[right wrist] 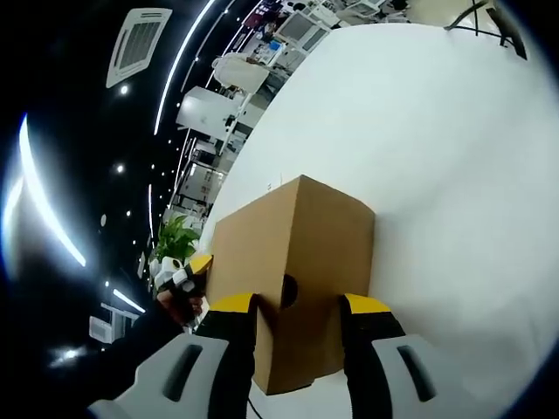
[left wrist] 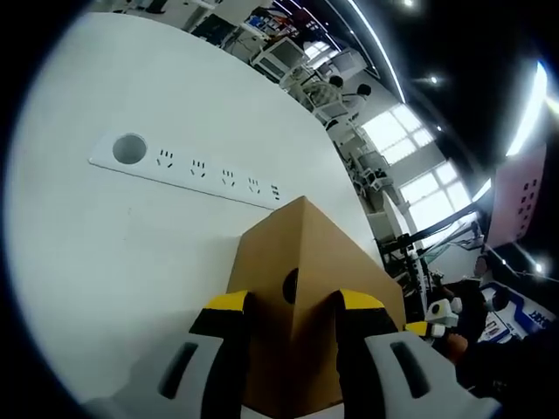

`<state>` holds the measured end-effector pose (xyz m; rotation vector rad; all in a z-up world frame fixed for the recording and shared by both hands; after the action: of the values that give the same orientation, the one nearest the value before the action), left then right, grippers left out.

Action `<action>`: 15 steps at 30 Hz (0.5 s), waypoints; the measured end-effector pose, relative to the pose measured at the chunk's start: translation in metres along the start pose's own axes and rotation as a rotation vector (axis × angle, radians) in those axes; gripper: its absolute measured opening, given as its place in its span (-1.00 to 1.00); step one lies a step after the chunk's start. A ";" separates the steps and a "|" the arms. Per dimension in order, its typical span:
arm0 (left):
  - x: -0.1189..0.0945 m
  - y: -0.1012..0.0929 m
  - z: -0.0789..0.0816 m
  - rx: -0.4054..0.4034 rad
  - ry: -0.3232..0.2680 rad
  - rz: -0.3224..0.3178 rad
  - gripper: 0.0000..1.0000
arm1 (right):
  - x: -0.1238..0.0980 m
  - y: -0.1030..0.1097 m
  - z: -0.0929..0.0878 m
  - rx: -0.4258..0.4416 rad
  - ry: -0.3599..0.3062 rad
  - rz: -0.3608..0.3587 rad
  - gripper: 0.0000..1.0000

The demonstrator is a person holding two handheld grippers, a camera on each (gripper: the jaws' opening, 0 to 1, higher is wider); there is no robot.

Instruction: Operate the shoe box by opening the lid, removing the specified soft item, and placing it in the target area until the item is outside and the box remains undamaged.

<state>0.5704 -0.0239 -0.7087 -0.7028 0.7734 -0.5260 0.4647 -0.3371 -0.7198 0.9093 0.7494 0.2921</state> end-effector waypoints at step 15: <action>-0.013 0.001 -0.016 -0.032 -0.034 0.033 -0.27 | 0.000 -0.004 0.003 -0.025 0.020 0.017 -0.28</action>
<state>0.5507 -0.0205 -0.7118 -0.7257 0.7616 -0.4712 0.4664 -0.3413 -0.7213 0.8904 0.7552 0.3258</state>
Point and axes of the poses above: the point that each gripper's makers call its tool centre point, and the gripper's own axes: x roughly forward along the fingers, y roughly to its left, z roughly out of its top, the point moved 6 cm from there along -x, roughly backward along the fingers, and after that the axes turned 11 degrees about -y, right-handed, at the moved point
